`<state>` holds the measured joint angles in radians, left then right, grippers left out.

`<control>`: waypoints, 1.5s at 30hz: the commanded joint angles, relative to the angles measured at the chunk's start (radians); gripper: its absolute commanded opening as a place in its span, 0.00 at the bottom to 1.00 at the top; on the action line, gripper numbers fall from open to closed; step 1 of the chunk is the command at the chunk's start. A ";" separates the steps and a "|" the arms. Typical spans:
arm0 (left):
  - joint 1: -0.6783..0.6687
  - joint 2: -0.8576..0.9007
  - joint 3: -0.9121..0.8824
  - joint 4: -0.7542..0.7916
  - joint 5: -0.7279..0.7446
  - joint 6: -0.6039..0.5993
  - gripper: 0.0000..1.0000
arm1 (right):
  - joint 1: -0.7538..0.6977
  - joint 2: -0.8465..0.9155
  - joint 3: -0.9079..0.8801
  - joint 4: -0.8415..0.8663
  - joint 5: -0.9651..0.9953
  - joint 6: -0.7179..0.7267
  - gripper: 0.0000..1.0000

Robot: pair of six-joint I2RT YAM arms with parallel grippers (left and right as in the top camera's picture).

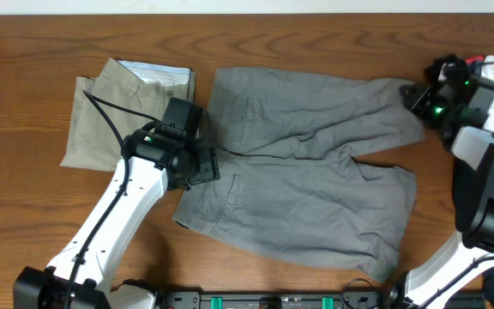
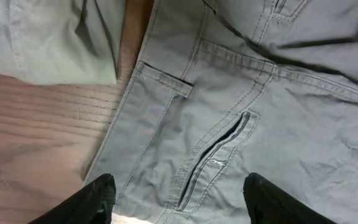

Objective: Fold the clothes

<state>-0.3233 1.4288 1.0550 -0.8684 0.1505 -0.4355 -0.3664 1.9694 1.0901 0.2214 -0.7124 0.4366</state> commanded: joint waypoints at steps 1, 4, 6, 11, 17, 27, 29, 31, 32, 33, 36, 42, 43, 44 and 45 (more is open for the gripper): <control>0.004 -0.008 0.019 0.004 -0.005 0.020 0.68 | -0.032 -0.072 0.062 0.003 -0.134 0.050 0.01; 0.004 -0.008 0.019 0.013 -0.005 0.020 0.68 | -0.041 -0.083 0.081 0.011 -0.117 0.065 0.02; 0.004 -0.008 0.019 0.016 -0.005 0.020 0.68 | -0.040 -0.082 0.086 0.011 -0.052 0.065 0.03; 0.004 -0.008 0.019 0.026 -0.005 0.024 0.68 | -0.015 -0.074 0.086 0.007 0.124 0.064 0.01; 0.004 -0.008 0.019 0.027 -0.005 0.024 0.68 | 0.022 -0.040 0.086 0.050 0.263 0.055 0.01; 0.004 -0.008 0.019 0.026 -0.005 0.024 0.68 | 0.038 0.042 0.090 0.239 0.312 0.122 0.21; 0.004 -0.008 0.019 0.026 -0.005 0.024 0.68 | 0.035 0.045 0.091 0.231 0.299 0.127 0.65; 0.004 -0.008 0.019 0.029 -0.004 0.035 0.69 | 0.020 0.042 0.093 0.225 0.246 0.104 0.73; 0.003 -0.008 0.019 0.030 -0.005 0.044 0.69 | 0.003 0.039 0.098 0.212 0.201 0.092 0.78; 0.003 -0.008 0.019 0.029 -0.005 0.052 0.69 | -0.019 0.032 0.108 0.184 0.153 0.089 0.80; 0.003 -0.008 0.019 0.029 -0.004 0.078 0.72 | -0.079 0.014 0.146 0.072 -0.006 0.089 0.76; 0.003 -0.008 0.019 0.045 -0.005 0.108 0.73 | -0.172 -0.006 0.229 -0.372 -0.219 -0.069 0.68; 0.003 -0.008 0.019 0.049 -0.005 0.110 0.73 | -0.181 -0.006 0.235 -0.454 -0.214 -0.131 0.66; 0.003 -0.008 0.019 0.052 -0.005 0.111 0.73 | -0.188 -0.006 0.238 -0.516 -0.198 -0.179 0.66; 0.003 -0.008 0.019 0.054 -0.005 0.111 0.73 | -0.194 -0.006 0.238 -0.576 -0.174 -0.227 0.66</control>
<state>-0.3233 1.4288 1.0550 -0.8181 0.1505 -0.3519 -0.5526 1.9903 1.3102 -0.2745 -0.8299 0.3874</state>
